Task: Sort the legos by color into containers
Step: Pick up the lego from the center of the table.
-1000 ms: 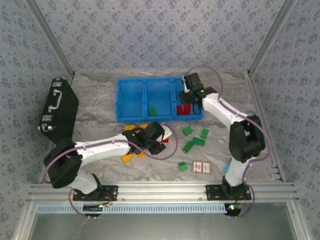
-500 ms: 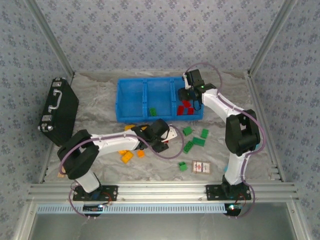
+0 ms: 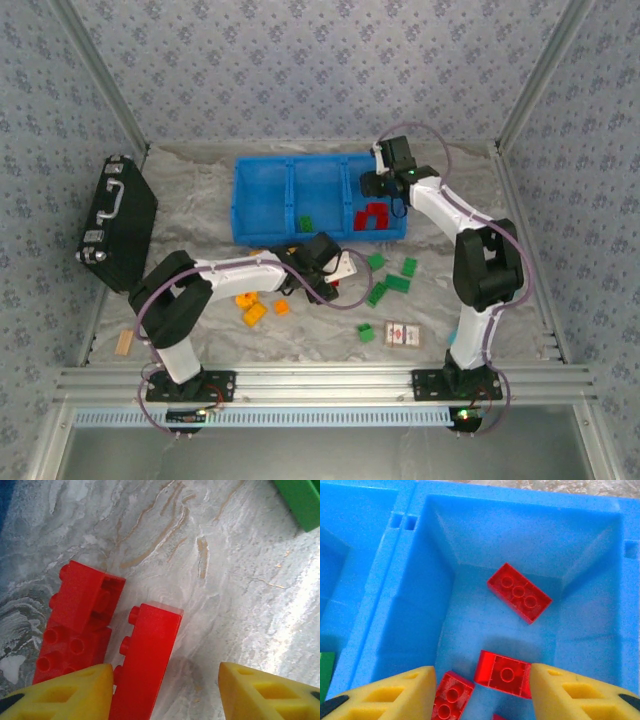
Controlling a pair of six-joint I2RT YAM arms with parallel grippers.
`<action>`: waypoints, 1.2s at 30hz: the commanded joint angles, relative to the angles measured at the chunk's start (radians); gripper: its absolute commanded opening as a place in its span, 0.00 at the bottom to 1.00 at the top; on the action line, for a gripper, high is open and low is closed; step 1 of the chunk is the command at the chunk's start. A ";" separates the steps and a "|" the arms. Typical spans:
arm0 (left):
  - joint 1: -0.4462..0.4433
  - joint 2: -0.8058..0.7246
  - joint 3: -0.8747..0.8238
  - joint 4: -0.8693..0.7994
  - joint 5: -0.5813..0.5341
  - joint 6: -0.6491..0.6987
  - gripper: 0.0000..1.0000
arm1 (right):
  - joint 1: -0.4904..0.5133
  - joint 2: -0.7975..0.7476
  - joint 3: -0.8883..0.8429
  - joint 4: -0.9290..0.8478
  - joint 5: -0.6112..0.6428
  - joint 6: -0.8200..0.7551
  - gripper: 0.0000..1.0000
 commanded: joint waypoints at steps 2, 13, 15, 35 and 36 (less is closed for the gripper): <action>-0.010 0.012 0.016 -0.074 0.066 -0.037 0.52 | -0.020 -0.051 -0.023 0.018 -0.010 -0.020 0.53; -0.029 0.069 0.029 -0.073 0.044 -0.068 0.53 | -0.036 -0.184 -0.105 -0.008 0.015 -0.012 0.54; -0.029 0.092 0.039 -0.079 0.033 -0.067 0.54 | -0.039 -0.213 -0.121 -0.019 0.024 -0.011 0.54; -0.026 0.051 0.101 -0.150 -0.007 -0.158 0.31 | -0.058 -0.550 -0.417 -0.141 0.071 0.127 0.55; -0.025 0.043 0.114 -0.164 -0.011 -0.160 0.31 | -0.057 -0.578 -0.445 -0.154 0.063 0.149 0.55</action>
